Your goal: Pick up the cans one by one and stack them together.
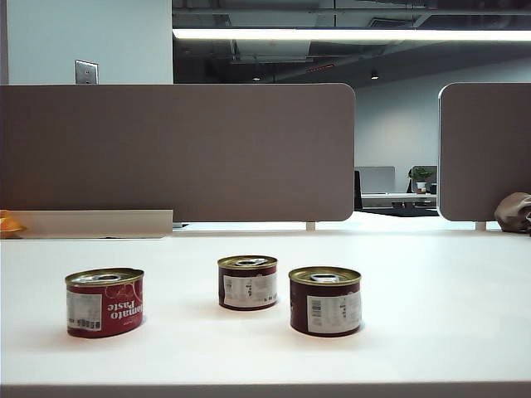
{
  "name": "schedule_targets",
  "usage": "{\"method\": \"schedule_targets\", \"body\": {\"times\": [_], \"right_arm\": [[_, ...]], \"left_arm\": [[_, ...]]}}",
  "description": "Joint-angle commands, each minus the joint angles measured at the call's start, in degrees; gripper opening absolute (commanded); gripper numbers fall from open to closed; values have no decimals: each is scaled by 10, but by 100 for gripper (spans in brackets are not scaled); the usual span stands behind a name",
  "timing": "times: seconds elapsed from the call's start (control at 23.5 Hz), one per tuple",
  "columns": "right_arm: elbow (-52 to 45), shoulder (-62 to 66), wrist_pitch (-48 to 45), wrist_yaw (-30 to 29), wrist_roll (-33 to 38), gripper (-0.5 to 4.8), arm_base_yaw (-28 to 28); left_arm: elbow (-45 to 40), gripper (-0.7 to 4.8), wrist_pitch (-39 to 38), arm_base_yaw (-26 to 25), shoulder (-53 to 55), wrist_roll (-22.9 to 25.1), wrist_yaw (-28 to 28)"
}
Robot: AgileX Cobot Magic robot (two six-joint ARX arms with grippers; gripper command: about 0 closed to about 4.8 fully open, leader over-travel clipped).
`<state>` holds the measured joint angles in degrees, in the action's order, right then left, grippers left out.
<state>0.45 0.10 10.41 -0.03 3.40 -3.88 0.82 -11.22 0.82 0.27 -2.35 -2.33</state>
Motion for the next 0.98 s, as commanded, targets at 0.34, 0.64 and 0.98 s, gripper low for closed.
{"method": "schedule_targets", "body": {"times": [0.34,0.64,0.98], "right_arm": [[-4,0,-6,0,0,-1,0],[-4,0,-6,0,0,-1,0],[-1,0,-17,-37,25,-1,0]], "left_arm": [[-2,-5,2,0,0,2,0],[-2,-5,2,0,0,2,0],[-1,-5,16,0,0,-42,14]]}}
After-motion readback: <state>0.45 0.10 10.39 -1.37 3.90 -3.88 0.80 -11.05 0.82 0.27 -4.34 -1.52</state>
